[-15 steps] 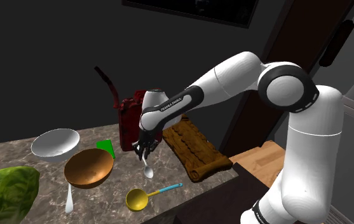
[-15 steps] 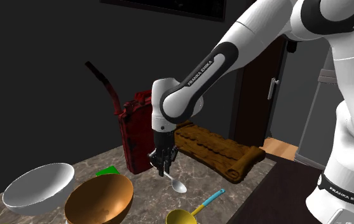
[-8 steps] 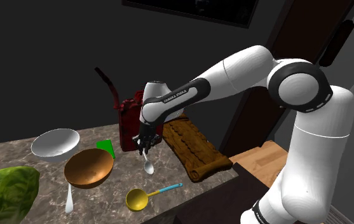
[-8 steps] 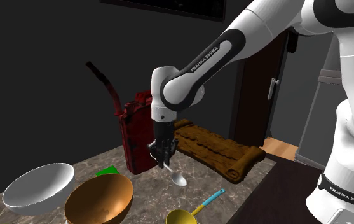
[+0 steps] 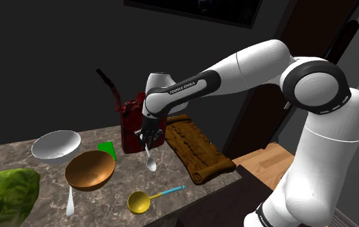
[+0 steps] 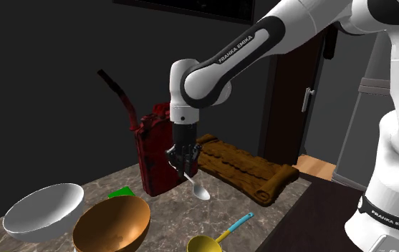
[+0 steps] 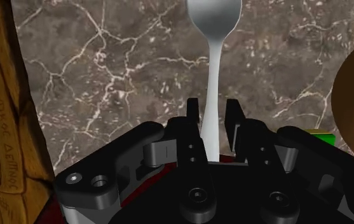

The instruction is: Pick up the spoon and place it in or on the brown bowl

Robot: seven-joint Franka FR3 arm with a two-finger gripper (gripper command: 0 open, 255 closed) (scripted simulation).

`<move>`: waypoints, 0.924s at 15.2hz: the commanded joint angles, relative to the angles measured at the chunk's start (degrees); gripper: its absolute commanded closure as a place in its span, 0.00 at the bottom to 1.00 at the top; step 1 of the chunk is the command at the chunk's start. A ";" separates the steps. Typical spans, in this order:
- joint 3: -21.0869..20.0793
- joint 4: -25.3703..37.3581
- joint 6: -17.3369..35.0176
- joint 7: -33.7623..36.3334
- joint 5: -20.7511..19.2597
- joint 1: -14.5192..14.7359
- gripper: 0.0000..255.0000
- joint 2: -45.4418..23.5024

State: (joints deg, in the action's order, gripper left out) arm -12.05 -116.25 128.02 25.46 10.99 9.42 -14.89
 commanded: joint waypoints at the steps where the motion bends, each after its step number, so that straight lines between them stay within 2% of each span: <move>1: -0.04 0.61 -1.39 0.30 -0.01 0.00 1.00 0.85; 10: -0.06 3.20 -7.27 1.09 0.05 -0.26 1.00 4.22; 14: -1.45 10.58 -8.54 6.38 -1.62 2.80 1.00 -1.07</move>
State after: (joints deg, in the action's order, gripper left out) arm -13.08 -106.94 119.49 30.38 9.71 11.36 -15.06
